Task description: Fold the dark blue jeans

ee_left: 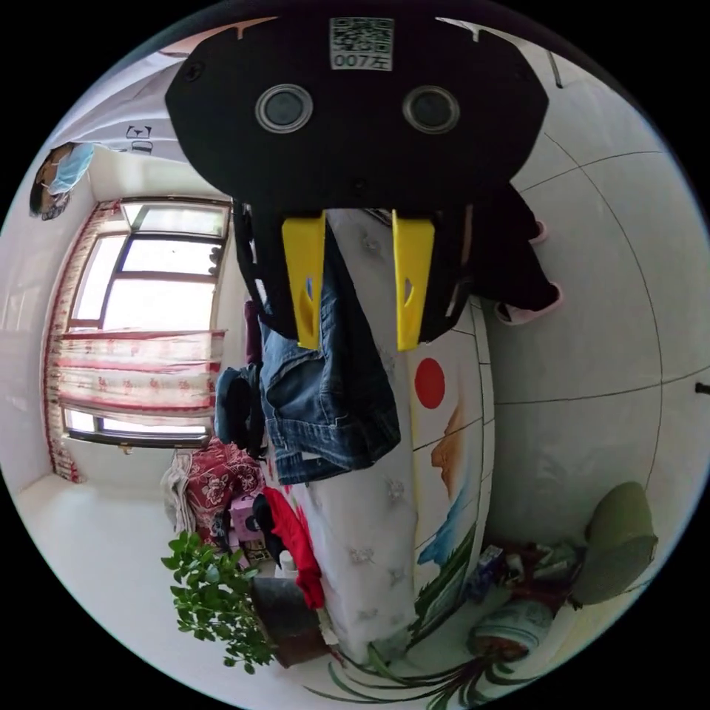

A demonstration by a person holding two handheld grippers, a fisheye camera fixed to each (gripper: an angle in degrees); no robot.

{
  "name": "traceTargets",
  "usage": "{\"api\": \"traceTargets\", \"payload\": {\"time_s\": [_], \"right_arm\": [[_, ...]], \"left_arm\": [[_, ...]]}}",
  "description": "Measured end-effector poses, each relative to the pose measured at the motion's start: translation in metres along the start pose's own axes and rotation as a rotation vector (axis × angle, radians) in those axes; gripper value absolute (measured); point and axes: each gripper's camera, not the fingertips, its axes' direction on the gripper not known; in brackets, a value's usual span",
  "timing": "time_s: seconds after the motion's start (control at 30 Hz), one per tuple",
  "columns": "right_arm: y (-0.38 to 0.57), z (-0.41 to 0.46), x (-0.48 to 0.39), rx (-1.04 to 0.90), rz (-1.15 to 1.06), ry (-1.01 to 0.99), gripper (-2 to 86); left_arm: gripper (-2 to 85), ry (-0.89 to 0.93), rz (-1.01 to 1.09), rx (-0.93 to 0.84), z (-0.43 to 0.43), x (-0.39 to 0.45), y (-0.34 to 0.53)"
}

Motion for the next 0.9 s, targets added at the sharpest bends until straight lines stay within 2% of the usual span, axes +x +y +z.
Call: {"api": "traceTargets", "payload": {"time_s": [0.07, 0.2, 0.23, 0.3, 0.33, 0.4, 0.47, 0.57, 0.63, 0.67, 0.73, 0.77, 0.83, 0.87, 0.9], "right_arm": [[-0.014, 0.008, -0.013, -0.039, 0.001, -0.041, 0.6], [-0.036, -0.029, -0.064, 0.06, -0.15, -0.082, -0.3], [-0.039, -0.041, -0.067, 0.093, -0.158, -0.07, -0.3], [-0.041, -0.05, -0.057, 0.125, -0.094, 0.021, -0.4], [-0.04, -0.05, -0.043, 0.13, 0.006, 0.088, -0.4], [-0.037, -0.046, -0.026, 0.124, 0.142, 0.098, -0.4], [-0.034, -0.042, -0.043, 0.155, 0.093, 0.077, -0.4], [-0.029, -0.022, -0.13, 0.113, -0.206, 0.077, -0.3], [0.006, 0.006, -0.227, -0.003, -0.585, 0.037, -0.1], [0.02, 0.015, -0.251, -0.041, -0.685, 0.035, -0.1], [0.097, 0.051, -0.326, -0.187, -1.061, 0.019, 0.4], [0.118, 0.061, -0.338, -0.224, -1.14, 0.01, 0.5], [0.198, 0.115, -0.357, -0.431, -1.375, -0.009, 1.4], [0.216, 0.132, -0.355, -0.499, -1.406, -0.004, 1.5], [0.251, 0.17, -0.343, -0.664, -1.453, 0.027, 1.9]], "left_arm": [[16.8, 0.044, -0.005, -0.023, 0.019, -0.005, -0.007], [17.9, 0.11, -0.001, -0.05, 0.051, -0.002, -0.028], [17.5, 0.113, -0.004, -0.116, 0.063, -0.001, -0.034], [16.4, 0.054, 0.022, -0.198, 0.079, 0.006, -0.035], [15.6, 0.015, 0.039, -0.197, 0.082, 0.011, -0.034], [14.1, 0.002, 0.029, -0.179, 0.08, 0.012, -0.033], [11.9, -0.004, -0.003, -0.171, 0.075, 0.008, -0.034], [7.4, 0.023, -0.021, -0.162, 0.063, 0.002, -0.035], [6.2, 0.068, -0.007, -0.149, 0.057, 0.001, -0.034], [6.1, 0.07, -0.009, -0.147, 0.057, 0.0, -0.033], [5.7, 0.068, -0.005, -0.129, 0.059, -0.002, -0.031], [5.5, 0.065, -0.006, -0.126, 0.059, -0.004, -0.03], [5.4, 0.076, -0.016, -0.114, 0.063, -0.011, -0.028], [5.3, 0.078, -0.015, -0.112, 0.064, -0.013, -0.027], [5.1, 0.08, -0.015, -0.109, 0.066, -0.017, -0.025]]}}
